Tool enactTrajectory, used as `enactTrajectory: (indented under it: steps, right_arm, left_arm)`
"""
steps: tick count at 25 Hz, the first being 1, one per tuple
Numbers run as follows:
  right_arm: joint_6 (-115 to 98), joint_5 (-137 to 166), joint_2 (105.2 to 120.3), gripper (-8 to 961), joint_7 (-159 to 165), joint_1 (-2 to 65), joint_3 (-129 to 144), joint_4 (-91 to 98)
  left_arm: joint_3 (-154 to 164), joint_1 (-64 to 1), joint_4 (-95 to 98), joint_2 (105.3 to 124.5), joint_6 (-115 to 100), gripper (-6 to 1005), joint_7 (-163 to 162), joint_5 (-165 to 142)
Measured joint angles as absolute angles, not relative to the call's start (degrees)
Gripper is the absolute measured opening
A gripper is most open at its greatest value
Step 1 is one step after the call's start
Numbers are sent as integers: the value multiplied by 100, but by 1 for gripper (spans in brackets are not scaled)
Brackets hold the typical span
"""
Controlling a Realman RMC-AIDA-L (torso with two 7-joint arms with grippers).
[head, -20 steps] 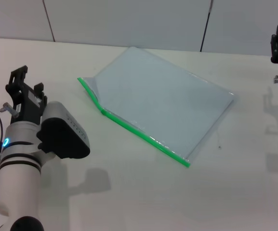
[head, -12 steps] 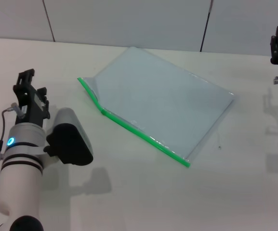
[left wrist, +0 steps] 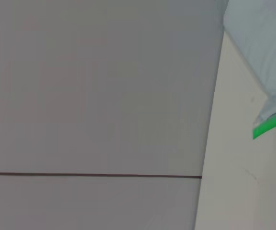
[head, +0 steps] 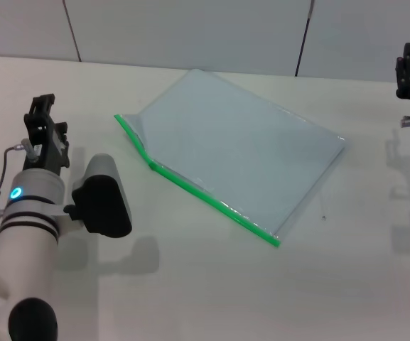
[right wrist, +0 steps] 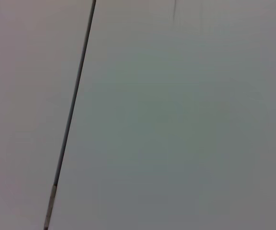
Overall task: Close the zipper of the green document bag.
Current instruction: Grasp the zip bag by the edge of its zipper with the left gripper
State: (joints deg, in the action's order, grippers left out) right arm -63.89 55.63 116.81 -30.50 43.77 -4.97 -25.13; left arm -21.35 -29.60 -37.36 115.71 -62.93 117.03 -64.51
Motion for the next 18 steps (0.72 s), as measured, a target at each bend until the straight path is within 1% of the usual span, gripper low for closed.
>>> enactTrajectory:
  steps: [10, 18]
  right_arm:
    - [-6389, 5563, 11681, 526, -3050, 4377, -507, -2516]
    - [-6390, 5564, 11681, 525, -3050, 4401, -511, -2528]
  left_arm:
    - [-2149, -3308, -3185, 11551, -5600, 601, 11597, -6429]
    - [-2225, -3616, -2847, 11591, -5091, 601, 11383, -6462]
